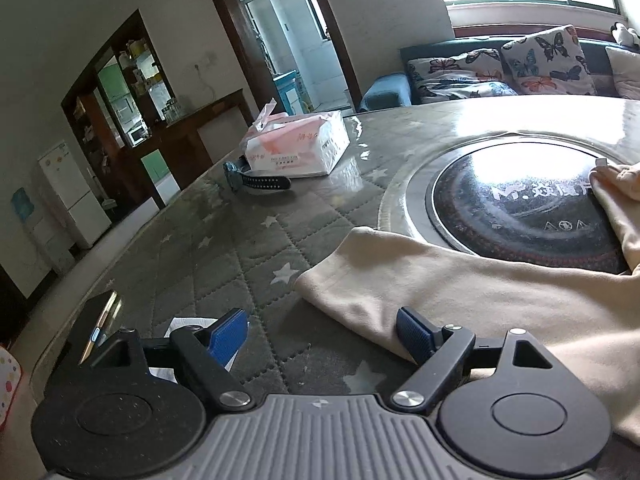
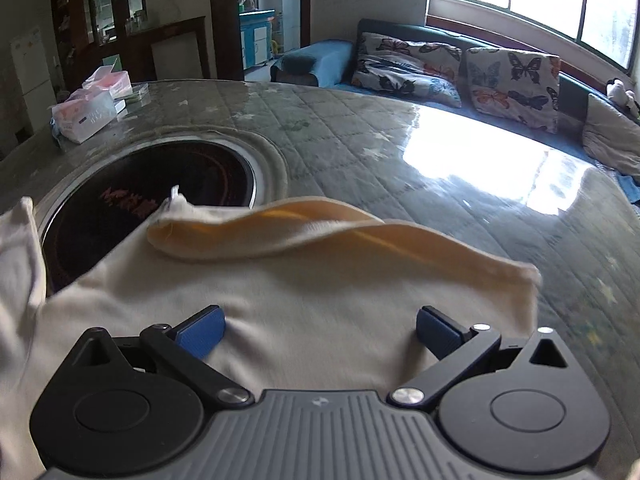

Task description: Fold clothes

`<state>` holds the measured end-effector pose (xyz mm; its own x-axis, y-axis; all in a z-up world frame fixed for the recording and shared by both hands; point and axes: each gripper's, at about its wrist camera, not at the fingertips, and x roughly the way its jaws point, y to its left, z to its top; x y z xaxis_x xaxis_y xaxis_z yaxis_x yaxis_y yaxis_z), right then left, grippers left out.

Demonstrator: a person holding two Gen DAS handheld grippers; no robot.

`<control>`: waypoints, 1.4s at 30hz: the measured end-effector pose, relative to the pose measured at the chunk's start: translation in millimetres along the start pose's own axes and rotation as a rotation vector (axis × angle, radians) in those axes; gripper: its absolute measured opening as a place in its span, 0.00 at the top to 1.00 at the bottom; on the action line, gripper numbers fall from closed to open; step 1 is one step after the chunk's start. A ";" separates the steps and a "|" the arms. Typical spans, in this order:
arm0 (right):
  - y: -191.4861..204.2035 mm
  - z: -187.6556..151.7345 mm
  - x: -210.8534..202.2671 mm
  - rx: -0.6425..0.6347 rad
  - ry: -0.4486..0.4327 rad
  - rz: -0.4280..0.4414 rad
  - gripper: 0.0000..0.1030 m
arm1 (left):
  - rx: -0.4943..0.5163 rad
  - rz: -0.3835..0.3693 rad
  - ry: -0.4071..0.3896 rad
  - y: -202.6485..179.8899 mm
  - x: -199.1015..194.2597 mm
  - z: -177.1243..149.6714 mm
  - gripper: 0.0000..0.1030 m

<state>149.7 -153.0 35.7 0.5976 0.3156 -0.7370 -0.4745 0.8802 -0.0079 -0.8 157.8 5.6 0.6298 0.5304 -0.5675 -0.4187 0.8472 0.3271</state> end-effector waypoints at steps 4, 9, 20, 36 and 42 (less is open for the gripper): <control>0.5 19.9 16.9 -0.001 -0.006 -0.006 0.00 | -0.009 -0.007 0.004 2.3 1.2 -0.7 0.18; -1.7 45.3 37.5 0.007 -0.017 -0.023 0.00 | -0.018 -0.005 0.007 3.8 2.3 -1.1 0.16; -17.9 79.7 47.6 0.054 -0.073 -0.050 0.00 | -0.027 -0.009 0.013 5.6 3.2 -0.9 0.14; 33.1 43.3 32.2 -0.127 0.022 0.052 0.00 | -0.056 -0.024 0.011 10.7 3.3 -3.5 0.13; 20.7 68.6 45.1 -0.051 -0.055 -0.043 0.00 | -0.059 -0.024 0.015 12.2 4.0 -3.6 0.11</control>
